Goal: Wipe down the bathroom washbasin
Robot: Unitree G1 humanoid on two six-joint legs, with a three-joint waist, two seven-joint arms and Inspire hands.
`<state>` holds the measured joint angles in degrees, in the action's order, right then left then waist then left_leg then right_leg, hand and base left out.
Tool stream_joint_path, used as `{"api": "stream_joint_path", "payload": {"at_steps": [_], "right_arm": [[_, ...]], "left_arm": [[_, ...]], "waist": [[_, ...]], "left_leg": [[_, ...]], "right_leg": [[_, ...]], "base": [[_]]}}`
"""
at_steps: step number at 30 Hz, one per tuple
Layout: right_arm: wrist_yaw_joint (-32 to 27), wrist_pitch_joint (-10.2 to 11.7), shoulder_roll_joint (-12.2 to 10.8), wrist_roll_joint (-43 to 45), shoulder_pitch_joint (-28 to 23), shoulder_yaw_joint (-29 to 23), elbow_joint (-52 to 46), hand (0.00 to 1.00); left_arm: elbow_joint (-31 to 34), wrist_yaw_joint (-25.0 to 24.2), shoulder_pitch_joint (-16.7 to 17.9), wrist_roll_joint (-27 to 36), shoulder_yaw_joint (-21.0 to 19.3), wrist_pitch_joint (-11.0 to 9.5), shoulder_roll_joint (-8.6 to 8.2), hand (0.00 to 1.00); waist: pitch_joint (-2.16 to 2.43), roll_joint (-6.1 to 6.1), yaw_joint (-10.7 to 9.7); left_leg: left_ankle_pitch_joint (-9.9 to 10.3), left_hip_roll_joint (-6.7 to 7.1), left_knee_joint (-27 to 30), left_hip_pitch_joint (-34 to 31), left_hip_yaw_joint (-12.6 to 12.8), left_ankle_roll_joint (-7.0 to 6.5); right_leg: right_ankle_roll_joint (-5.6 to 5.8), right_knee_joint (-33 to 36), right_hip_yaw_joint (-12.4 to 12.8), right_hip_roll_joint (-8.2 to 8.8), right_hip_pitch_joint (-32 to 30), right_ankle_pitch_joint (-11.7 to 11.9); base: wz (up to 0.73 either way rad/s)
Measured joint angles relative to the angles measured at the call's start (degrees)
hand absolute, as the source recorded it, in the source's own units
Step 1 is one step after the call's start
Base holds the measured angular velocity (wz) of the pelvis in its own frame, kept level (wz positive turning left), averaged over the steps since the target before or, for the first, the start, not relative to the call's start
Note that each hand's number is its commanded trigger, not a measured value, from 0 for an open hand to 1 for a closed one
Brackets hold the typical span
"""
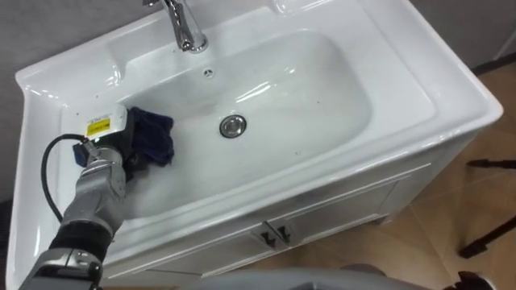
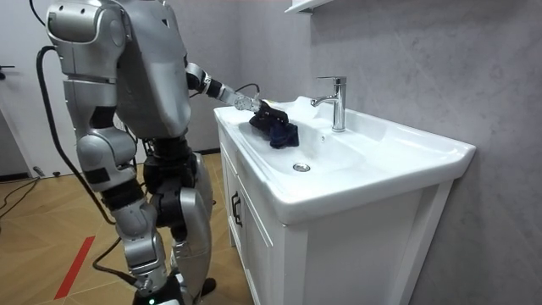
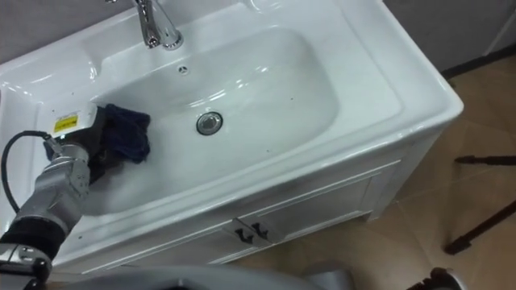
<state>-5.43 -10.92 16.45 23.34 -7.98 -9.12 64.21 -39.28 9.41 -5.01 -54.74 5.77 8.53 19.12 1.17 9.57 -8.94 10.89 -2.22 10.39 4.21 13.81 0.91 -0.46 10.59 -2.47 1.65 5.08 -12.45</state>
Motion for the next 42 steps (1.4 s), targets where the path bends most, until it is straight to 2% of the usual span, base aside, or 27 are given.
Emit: {"api": "stream_joint_path", "payload": {"at_steps": [5, 8, 10, 13, 16, 17, 19, 21, 25, 27, 29, 31, 34, 38, 39, 42], "right_arm": [[-0.71, -0.29, 0.07, -0.15, 0.06, 0.04, 0.03, 0.00], [-0.85, 0.23, 0.05, -1.55, 0.41, 0.99, 0.02, 0.00], [-0.76, 0.24, -0.08, -2.11, 0.44, 1.84, 0.12, 0.00], [0.02, 0.87, -0.40, -2.62, 0.67, 3.06, 0.20, 0.00], [-0.08, 0.85, -0.17, -4.08, 1.76, 3.93, 0.22, 0.00], [0.04, 0.93, -0.23, -4.53, 2.51, 4.96, 0.63, 0.00], [0.43, 1.05, -0.29, -5.09, 3.88, 6.27, 1.71, 0.00], [0.86, 1.50, -0.36, -4.53, 5.36, 7.19, 3.30, 0.00], [1.25, 1.44, -0.35, -6.64, 7.73, 9.21, 6.52, 0.00], [1.26, 1.29, -0.55, -7.57, 8.08, 10.22, 7.47, 0.00], [1.33, 1.04, -0.71, -7.59, 8.01, 10.23, 7.66, 0.00], [1.40, 0.88, -0.76, -7.60, 8.02, 10.25, 7.66, 0.00], [1.48, 0.62, -0.97, -8.57, 8.00, 10.43, 7.82, 0.00], [1.41, -1.13, -1.01, -11.52, 7.99, 10.97, 8.09, 0.00], [1.41, -1.27, -0.98, -11.85, 8.01, 11.36, 8.46, 0.00], [1.49, -1.66, -0.96, -11.85, 8.29, 11.56, 8.90, 0.00]], "left_arm": [[1.88, -0.13, 1.40, -0.01, 0.17, 0.16, -0.21, 1.00], [2.42, -0.16, 0.90, 0.07, 0.28, 0.18, -0.20, 1.00], [1.99, -0.22, -0.01, 0.12, 1.52, 0.39, -0.20, 1.00], [1.08, -0.93, -2.09, 0.07, 3.74, 0.74, -0.28, 1.00], [0.27, -1.29, -3.97, 0.49, 6.59, 1.25, -0.35, 1.00], [-1.17, -1.42, -5.64, 0.49, 8.38, 1.42, -0.44, 1.00], [-3.79, -1.48, -8.07, 0.71, 10.73, 1.59, -0.89, 1.00], [-6.57, -2.11, -11.11, 0.70, 11.67, 2.80, -2.60, 1.00], [-10.31, -2.80, -15.52, 2.38, 15.68, 4.60, -3.59, 1.00], [-12.18, -2.81, -17.17, 4.74, 17.18, 5.31, -4.71, 1.00], [-14.70, -2.82, -19.46, 7.38, 17.17, 5.74, -7.03, 1.00], [-16.49, -2.92, -21.25, 8.30, 17.60, 6.10, -8.64, 1.00], [-16.53, -2.81, -22.27, 10.34, 18.11, 6.10, -9.68, 1.00], [-16.51, -2.57, -23.58, 12.32, 20.40, 6.23, -11.16, 1.00], [-16.77, -2.63, -24.44, 13.33, 22.01, 6.79, -11.12, 1.00], [-17.60, -2.76, -25.42, 16.01, 22.66, 7.58, -11.12, 1.00]], "waist": [[-0.11, -0.18, -0.20], [-0.22, -0.41, -0.24], [-0.33, -0.56, -0.31], [-1.00, -1.46, -0.93], [-1.11, -1.50, -1.78], [-1.30, -1.71, -2.09], [-1.31, -1.75, -2.79], [-1.36, -1.67, -4.47], [-1.52, -1.51, -6.19], [-1.58, -1.59, -6.74], [-1.65, -1.67, -7.81], [-1.99, -2.10, -8.83], [-2.38, -2.65, -9.43], [-2.39, -2.61, -10.06], [-2.38, -2.50, -10.41], [-2.37, -1.87, -11.38]], "left_leg": [[-0.03, -0.04, 0.11, 0.52, -0.29, 0.04], [-0.02, -0.09, 0.38, -0.15, -0.32, 0.04], [-0.02, -0.08, 0.34, -0.42, -0.40, 0.05], [-0.04, -0.05, 0.51, -1.28, -0.49, 0.08], [-0.05, 0.01, 0.55, -2.47, -0.43, 0.10], [-0.05, 0.02, 0.59, -2.81, -0.49, 0.10], [-0.05, 0.08, 0.58, -3.20, -0.51, 0.10], [-0.07, 0.21, 1.01, -3.97, -0.72, 0.07], [-0.18, 0.25, 0.97, -4.42, -0.70, -0.04], [-0.20, 0.30, 0.84, -4.09, -0.56, -0.08], [-0.45, 0.63, 0.55, -3.89, -0.42, -0.35], [-0.65, 1.01, 0.33, -3.48, 0.10, -0.61], [-0.74, 1.24, 0.45, -3.55, 0.82, -0.77], [-0.96, 1.43, 0.45, -4.04, 1.73, -1.14], [-1.05, 1.53, 0.46, -4.35, 1.73, -1.28], [-1.18, 1.80, 0.36, -4.75, 2.02, -1.47]], "right_leg": [[-0.26, 0.03, -0.91, 0.03, 0.46, -0.37], [-0.29, 0.07, -1.23, 0.09, 0.00, -0.39], [-0.29, 0.10, -1.55, 0.15, -0.13, -0.39], [-0.20, 0.08, -2.23, 0.31, -0.37, -0.45], [-0.04, 0.39, -2.25, 0.34, -2.11, -0.55], [-0.03, 0.72, -2.27, 0.37, -2.56, -0.55], [0.00, 0.94, -2.30, 0.42, -3.06, -0.56], [0.10, 1.24, -2.43, 0.54, -3.63, -0.60], [0.11, 1.93, -2.60, 0.64, -4.20, -0.59], [0.13, 2.09, -2.79, 0.81, -3.99, -0.60], [0.36, 2.21, -2.91, 1.14, -3.79, -0.74], [0.80, 2.82, -2.67, 1.54, -3.78, -1.07], [1.13, 3.08, -2.32, 1.81, -4.17, -1.50], [1.46, 3.13, -2.27, 2.19, -4.85, -1.48], [1.54, 3.21, -2.27, 2.28, -5.19, -1.38], [1.67, 3.46, -2.25, 2.59, -5.75, -1.31]], "base": [[0.08], [0.05], [0.09], [0.10], [0.09], [0.00], [0.02], [0.07], [0.01], [0.00], [0.08], [0.04], [-0.02], [-0.01], [0.04], [0.00]]}}
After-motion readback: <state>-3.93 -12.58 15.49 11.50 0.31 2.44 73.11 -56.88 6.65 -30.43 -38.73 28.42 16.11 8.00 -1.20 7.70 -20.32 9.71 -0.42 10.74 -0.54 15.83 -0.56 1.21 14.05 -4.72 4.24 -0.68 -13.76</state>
